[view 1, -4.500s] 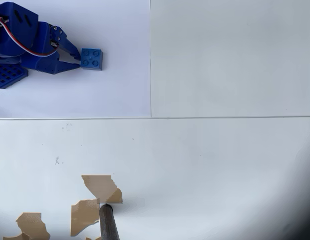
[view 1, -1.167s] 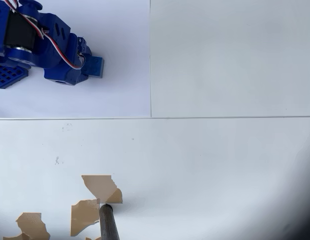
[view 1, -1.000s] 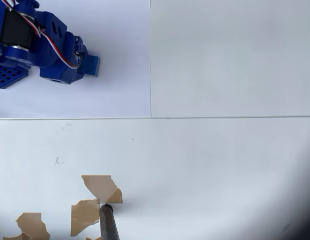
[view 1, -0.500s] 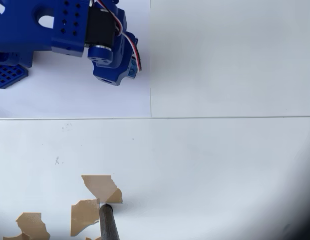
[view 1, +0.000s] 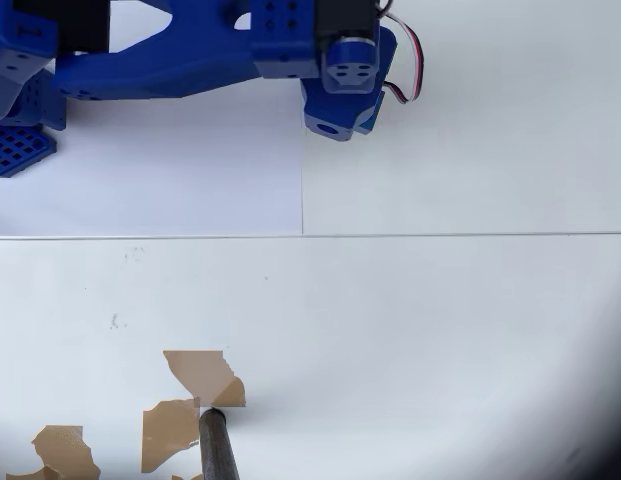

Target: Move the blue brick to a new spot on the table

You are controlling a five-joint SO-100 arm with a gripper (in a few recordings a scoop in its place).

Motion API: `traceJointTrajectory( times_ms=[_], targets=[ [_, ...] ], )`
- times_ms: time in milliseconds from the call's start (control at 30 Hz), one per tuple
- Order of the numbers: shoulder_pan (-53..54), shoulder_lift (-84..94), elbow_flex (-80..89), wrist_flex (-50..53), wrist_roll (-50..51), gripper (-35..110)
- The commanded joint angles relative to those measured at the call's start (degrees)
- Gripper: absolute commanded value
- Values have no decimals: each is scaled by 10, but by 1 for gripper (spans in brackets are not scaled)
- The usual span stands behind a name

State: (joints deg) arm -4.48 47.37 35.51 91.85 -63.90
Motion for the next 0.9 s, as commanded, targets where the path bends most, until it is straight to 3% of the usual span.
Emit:
traceJointTrajectory(
  times_ms=[0,267,500,700,867],
  targets=[
    [-17,-48,-185,7,18,0],
    [-19,-168,-267,9,54,4],
    [2,-193,-287,18,67,33],
    [4,31,-94,21,65,37],
    [-21,324,188,18,60,30]
  ],
)
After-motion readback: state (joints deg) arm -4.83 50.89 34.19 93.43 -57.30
